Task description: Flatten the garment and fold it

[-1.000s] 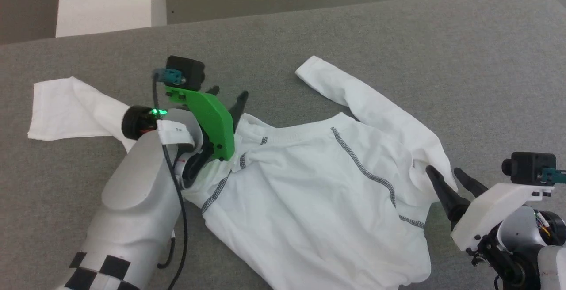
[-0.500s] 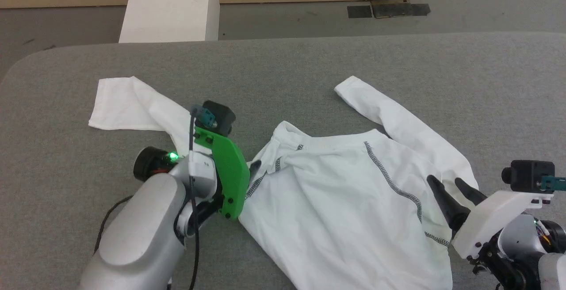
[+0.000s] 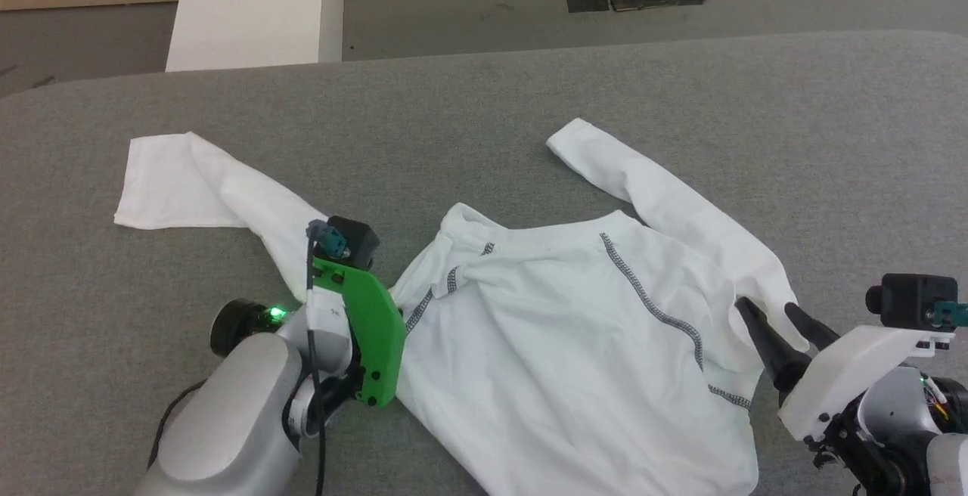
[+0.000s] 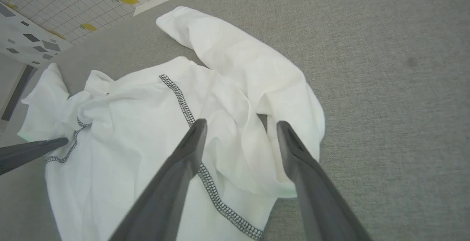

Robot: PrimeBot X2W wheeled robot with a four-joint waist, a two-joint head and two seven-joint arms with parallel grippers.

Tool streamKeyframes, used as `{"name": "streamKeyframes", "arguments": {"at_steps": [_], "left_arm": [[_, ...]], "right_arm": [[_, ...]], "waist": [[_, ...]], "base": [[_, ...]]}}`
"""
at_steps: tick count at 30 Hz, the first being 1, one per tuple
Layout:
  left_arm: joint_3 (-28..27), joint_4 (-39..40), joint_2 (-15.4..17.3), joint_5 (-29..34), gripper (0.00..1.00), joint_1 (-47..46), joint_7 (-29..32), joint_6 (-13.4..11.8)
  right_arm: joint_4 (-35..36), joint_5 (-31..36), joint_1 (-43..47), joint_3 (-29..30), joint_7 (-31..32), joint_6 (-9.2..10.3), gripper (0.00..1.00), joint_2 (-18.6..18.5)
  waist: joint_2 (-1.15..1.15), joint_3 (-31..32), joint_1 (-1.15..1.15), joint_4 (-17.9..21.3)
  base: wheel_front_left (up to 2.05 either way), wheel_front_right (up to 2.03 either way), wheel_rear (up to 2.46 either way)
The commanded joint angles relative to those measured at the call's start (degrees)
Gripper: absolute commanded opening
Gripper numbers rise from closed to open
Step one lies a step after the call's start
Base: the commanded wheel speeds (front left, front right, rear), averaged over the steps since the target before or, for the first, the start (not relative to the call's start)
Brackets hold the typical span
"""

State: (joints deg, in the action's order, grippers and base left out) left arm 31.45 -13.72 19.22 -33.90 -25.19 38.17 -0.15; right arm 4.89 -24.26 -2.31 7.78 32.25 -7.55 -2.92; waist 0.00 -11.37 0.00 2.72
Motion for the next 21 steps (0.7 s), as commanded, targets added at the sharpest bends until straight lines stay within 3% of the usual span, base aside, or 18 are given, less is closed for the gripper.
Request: {"name": "streamKeyframes", "arguments": {"at_steps": [1,10,12,21], "left_arm": [[-0.6,0.0,0.4,-0.5,0.00,1.1,-0.7,-0.3],[-7.2,7.4,1.9,-4.5,0.00,7.1,-5.5,-4.3],[-8.3,9.5,2.3,-5.3,0.00,9.2,-5.7,-5.6],[-11.6,15.0,3.1,-6.6,0.00,13.4,-7.0,-9.5]], "right_arm": [[-0.1,-0.2,0.5,0.0,-0.3,0.06,1.00,0.0],[4.0,3.6,-3.8,-3.8,2.1,0.06,1.00,-0.1],[4.3,6.5,-6.5,-6.2,4.2,0.06,1.00,-1.6],[-5.3,14.0,-17.3,-13.8,13.5,0.06,1.00,-7.8]], "waist": [[0.00,0.0,0.00,0.2],[0.00,0.0,0.00,0.4],[0.00,-0.2,0.00,0.2],[0.00,-2.4,0.00,-2.4]], "base": [[0.00,0.00,0.00],[0.00,0.00,0.00],[0.00,0.00,0.00],[0.00,0.00,0.00]]}}
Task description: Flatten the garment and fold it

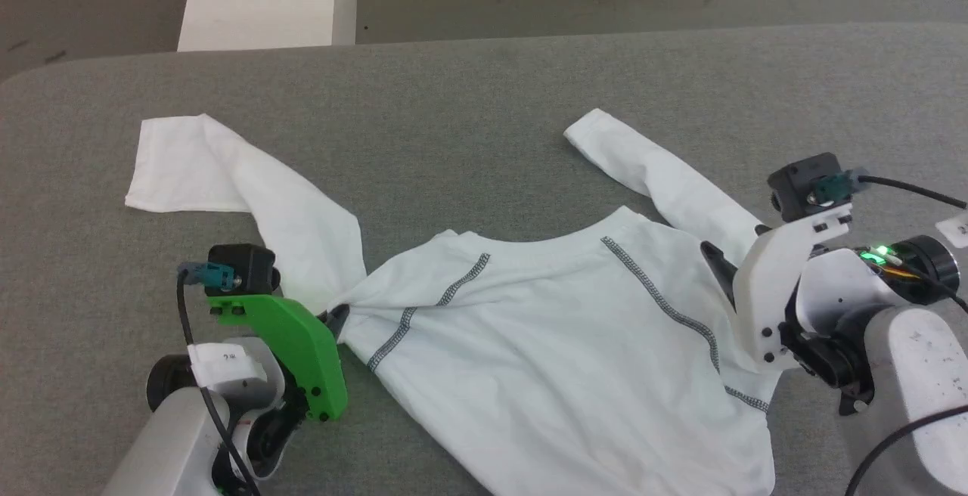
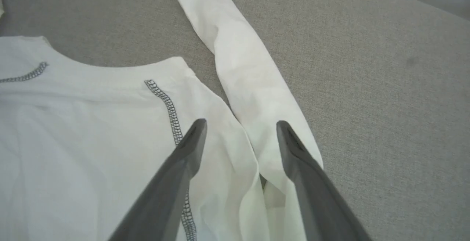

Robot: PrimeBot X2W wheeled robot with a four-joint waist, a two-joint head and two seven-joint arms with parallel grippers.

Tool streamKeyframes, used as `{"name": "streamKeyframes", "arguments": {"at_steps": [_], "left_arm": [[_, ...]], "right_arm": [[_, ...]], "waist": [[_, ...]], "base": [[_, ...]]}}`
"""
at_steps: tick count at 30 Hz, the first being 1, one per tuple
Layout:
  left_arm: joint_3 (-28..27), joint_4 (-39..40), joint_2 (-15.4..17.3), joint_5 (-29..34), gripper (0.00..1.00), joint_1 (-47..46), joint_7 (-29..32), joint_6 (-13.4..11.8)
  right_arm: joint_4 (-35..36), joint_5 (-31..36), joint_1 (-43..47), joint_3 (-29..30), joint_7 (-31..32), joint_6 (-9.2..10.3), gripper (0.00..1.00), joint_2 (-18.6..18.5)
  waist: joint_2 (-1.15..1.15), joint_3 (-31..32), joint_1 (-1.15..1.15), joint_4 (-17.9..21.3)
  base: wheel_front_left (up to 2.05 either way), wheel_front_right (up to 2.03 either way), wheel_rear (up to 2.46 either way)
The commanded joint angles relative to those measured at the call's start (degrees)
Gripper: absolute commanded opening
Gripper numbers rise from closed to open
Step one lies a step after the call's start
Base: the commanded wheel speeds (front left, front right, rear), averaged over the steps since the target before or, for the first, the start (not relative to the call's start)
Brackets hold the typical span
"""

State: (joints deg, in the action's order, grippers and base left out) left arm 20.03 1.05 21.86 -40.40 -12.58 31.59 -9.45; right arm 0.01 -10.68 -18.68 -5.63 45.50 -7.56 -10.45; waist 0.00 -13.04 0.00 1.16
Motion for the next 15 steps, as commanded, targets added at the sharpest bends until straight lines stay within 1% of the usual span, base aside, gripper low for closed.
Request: {"name": "streamKeyframes", "arguments": {"at_steps": [1,3,5,12,13,14,15], "left_arm": [[-0.2,0.6,0.5,0.0,0.00,0.8,-0.4,-0.2],[-0.1,0.9,0.3,-0.1,0.00,0.8,-0.5,-0.3],[0.2,1.3,0.0,-0.2,0.00,0.8,-0.7,-0.2],[0.7,1.5,-0.3,-0.1,0.00,0.4,-1.0,0.0],[0.8,1.5,-0.3,-0.1,0.00,0.4,-1.0,0.0],[0.9,1.5,-0.3,-0.1,0.00,0.4,-1.1,0.1],[0.9,1.4,-0.3,-0.1,0.00,0.3,-1.1,0.1]], "right_arm": [[-1.5,1.0,-1.6,-1.1,0.8,0.08,1.00,-0.8],[-3.6,1.6,-2.6,-2.3,2.1,0.08,1.00,-1.3],[-7.1,2.8,-3.8,-5.0,3.5,0.08,1.00,-2.4],[-11.9,2.1,-5.1,-8.5,3.6,0.08,1.00,-2.7],[-12.3,1.9,-5.2,-8.5,3.7,0.08,0.41,-2.6],[-12.4,1.9,-5.4,-8.5,3.5,0.08,0.29,-2.6],[-12.3,1.9,-5.6,-8.4,3.2,0.08,0.00,-2.6]], "waist": [[0.00,-1.0,0.00,-1.1],[0.00,-1.3,0.00,-1.6],[0.00,-2.0,0.00,-2.0],[0.00,-3.2,0.00,-2.5],[0.00,-3.3,0.00,-2.5],[0.00,-3.3,0.00,-2.5],[0.00,-3.2,0.00,-2.4]], "base": [[0.00,0.00,0.00],[0.00,0.00,0.00],[0.00,0.00,0.00],[0.00,0.00,0.00],[0.00,0.00,0.00],[0.00,0.00,0.00],[0.00,0.00,0.00]]}}
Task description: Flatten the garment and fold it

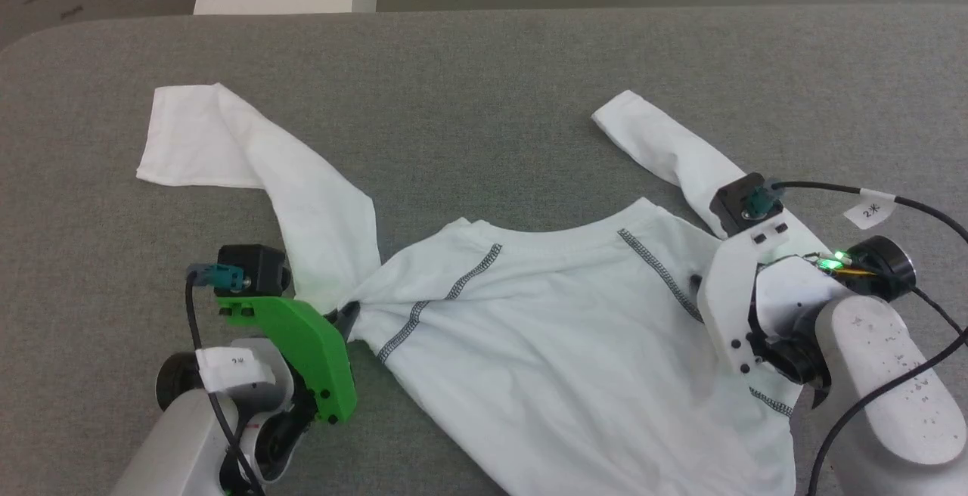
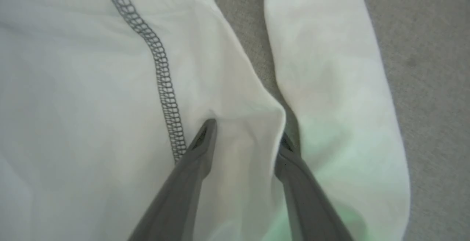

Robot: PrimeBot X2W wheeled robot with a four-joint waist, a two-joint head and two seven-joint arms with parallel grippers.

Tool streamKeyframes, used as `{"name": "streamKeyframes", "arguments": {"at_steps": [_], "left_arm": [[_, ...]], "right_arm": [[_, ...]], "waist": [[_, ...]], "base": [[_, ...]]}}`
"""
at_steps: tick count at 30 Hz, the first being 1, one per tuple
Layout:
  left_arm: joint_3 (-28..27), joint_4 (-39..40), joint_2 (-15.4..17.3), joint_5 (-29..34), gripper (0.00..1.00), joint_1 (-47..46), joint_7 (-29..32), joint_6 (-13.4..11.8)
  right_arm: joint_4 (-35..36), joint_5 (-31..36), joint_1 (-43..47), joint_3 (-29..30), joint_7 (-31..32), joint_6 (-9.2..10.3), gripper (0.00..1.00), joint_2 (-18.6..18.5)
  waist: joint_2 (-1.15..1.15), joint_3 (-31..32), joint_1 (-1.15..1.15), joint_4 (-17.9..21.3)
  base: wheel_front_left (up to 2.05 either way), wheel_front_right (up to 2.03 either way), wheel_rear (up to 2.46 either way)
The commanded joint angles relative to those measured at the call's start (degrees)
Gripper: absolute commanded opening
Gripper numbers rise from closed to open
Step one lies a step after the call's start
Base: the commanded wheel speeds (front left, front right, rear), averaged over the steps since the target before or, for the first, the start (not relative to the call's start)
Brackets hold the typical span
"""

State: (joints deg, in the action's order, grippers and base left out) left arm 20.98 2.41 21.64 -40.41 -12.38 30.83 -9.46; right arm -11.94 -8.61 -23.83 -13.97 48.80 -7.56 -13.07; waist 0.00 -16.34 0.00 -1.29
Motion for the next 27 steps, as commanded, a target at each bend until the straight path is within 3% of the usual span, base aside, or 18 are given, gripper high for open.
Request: {"name": "streamKeyframes", "arguments": {"at_steps": [1,6,12,17,22,27], "left_arm": [[0.0,0.0,-0.1,-0.1,0.00,0.1,-0.5,0.1],[-0.5,0.4,-0.5,-0.7,0.00,0.1,-1.9,0.6],[-2.3,1.5,-0.5,-2.1,0.00,-5.5,-3.5,3.3],[-3.9,-2.0,0.1,-2.1,0.00,-18.2,-3.0,6.2],[-3.9,-9.9,0.7,0.8,0.00,-32.8,-2.7,7.7],[-2.9,-18.7,1.8,7.9,0.00,-48.7,-6.6,8.2]], "right_arm": [[-0.3,-0.3,-0.6,0.1,-0.4,0.08,0.00,0.1],[2.5,-2.9,-0.5,1.4,-0.9,0.08,0.00,-0.2],[8.1,-9.2,-4.8,4.6,0.6,0.08,0.00,-0.7],[8.4,-11.3,-15.1,4.8,2.7,0.08,0.00,-2.1],[3.9,-12.8,-28.1,5.3,2.3,0.08,0.00,-0.2],[-4.1,-11.2,-43.1,8.0,-3.8,0.08,0.00,4.2]], "waist": [[0.00,0.2,0.00,0.1],[0.00,1.8,0.00,0.4],[0.00,2.6,0.00,0.9],[0.00,1.2,0.00,1.2],[0.00,-1.8,0.00,1.7],[0.00,-5.4,0.00,2.5]], "base": [[0.00,0.00,0.00],[0.00,0.00,0.00],[0.00,0.00,0.00],[0.00,0.00,0.00],[0.00,0.00,0.00],[0.00,0.00,0.00]]}}
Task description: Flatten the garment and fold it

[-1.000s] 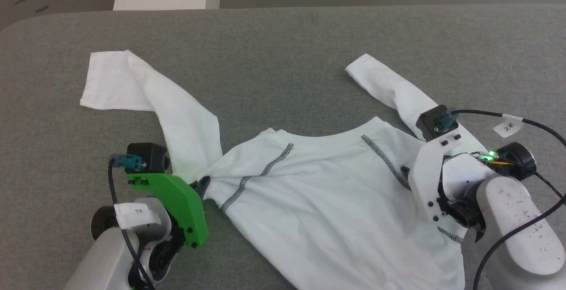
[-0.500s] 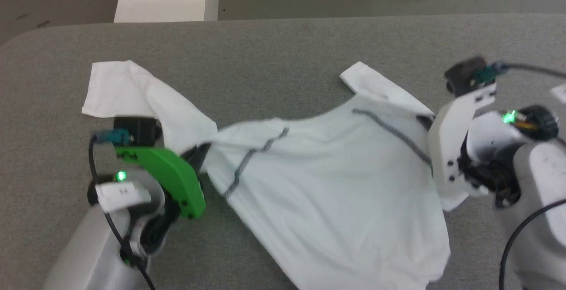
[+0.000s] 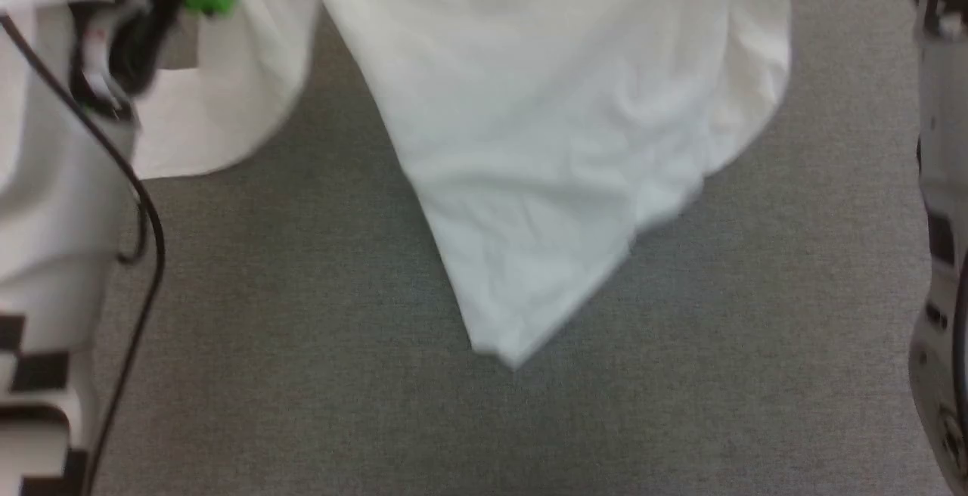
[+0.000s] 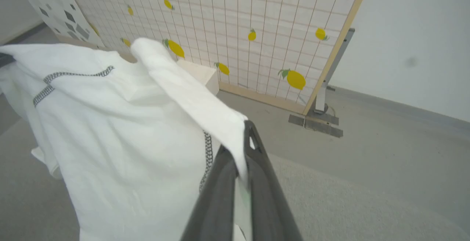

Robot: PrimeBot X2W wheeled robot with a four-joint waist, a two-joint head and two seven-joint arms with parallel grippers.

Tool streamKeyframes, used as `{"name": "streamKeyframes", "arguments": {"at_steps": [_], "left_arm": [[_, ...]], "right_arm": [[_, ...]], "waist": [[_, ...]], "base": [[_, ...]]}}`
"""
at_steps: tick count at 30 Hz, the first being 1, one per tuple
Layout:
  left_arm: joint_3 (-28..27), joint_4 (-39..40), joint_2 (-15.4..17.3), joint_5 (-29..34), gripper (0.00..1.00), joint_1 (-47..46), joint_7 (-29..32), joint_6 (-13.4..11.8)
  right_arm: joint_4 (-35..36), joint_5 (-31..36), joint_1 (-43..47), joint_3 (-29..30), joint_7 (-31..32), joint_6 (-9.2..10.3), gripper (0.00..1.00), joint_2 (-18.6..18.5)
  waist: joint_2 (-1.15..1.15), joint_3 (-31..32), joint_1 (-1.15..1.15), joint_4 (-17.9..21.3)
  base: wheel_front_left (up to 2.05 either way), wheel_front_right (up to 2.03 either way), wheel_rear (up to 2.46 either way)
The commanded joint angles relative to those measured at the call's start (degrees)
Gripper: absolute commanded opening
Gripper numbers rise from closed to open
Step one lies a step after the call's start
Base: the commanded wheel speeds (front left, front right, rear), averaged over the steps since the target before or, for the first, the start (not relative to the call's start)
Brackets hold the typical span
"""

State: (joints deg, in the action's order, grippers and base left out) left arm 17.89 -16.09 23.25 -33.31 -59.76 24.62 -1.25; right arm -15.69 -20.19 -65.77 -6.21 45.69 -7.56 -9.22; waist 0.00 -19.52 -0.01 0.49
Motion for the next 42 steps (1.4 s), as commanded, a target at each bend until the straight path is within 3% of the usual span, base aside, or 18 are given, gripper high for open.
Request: {"name": "streamKeyframes", "arguments": {"at_steps": [1,10,19,25,32,37,42], "left_arm": [[0.7,-1.6,0.4,2.2,0.00,-3.8,-1.0,0.1],[1.0,-11.9,1.3,9.0,0.00,-23.5,-11.4,1.3],[1.0,-19.9,2.3,11.4,0.00,-27.4,-23.2,2.0],[1.9,-23.8,2.3,10.6,0.00,-22.8,-25.2,3.6],[2.8,-25.0,2.6,8.4,0.00,-14.5,-25.9,5.5],[2.0,-21.1,2.7,4.9,0.00,-3.1,-27.0,5.9],[0.4,-11.8,2.1,0.3,0.00,13.2,-26.6,3.7]], "right_arm": [[-1.8,1.0,-3.6,0.8,-2.2,0.08,0.00,1.2],[-14.0,6.8,-21.9,3.7,-18.6,0.08,0.00,4.6],[-24.7,7.0,-26.1,3.4,-27.4,0.08,0.00,5.4],[-26.6,1.0,-20.3,-0.2,-29.0,0.08,0.00,4.6],[-20.6,-8.4,-8.1,-7.7,-30.8,0.08,0.00,0.3],[-12.5,-14.6,4.6,-11.4,-31.9,0.08,0.00,-3.7],[-4.2,-18.3,19.8,-12.1,-31.7,0.08,0.00,-7.4]], "waist": [[0.00,-2.7,0.01,0.8],[0.00,-5.3,0.01,1.6],[0.00,-7.6,0.01,1.3],[0.00,-7.6,0.01,0.6],[0.00,-4.3,0.01,-0.5],[0.00,0.9,0.01,-1.3],[0.00,6.4,0.01,-2.1]], "base": [[0.00,0.00,0.00],[0.00,0.00,0.00],[0.00,0.00,0.00],[0.00,0.00,0.00],[0.00,0.00,0.00],[0.00,0.00,0.00],[0.00,0.00,0.00]]}}
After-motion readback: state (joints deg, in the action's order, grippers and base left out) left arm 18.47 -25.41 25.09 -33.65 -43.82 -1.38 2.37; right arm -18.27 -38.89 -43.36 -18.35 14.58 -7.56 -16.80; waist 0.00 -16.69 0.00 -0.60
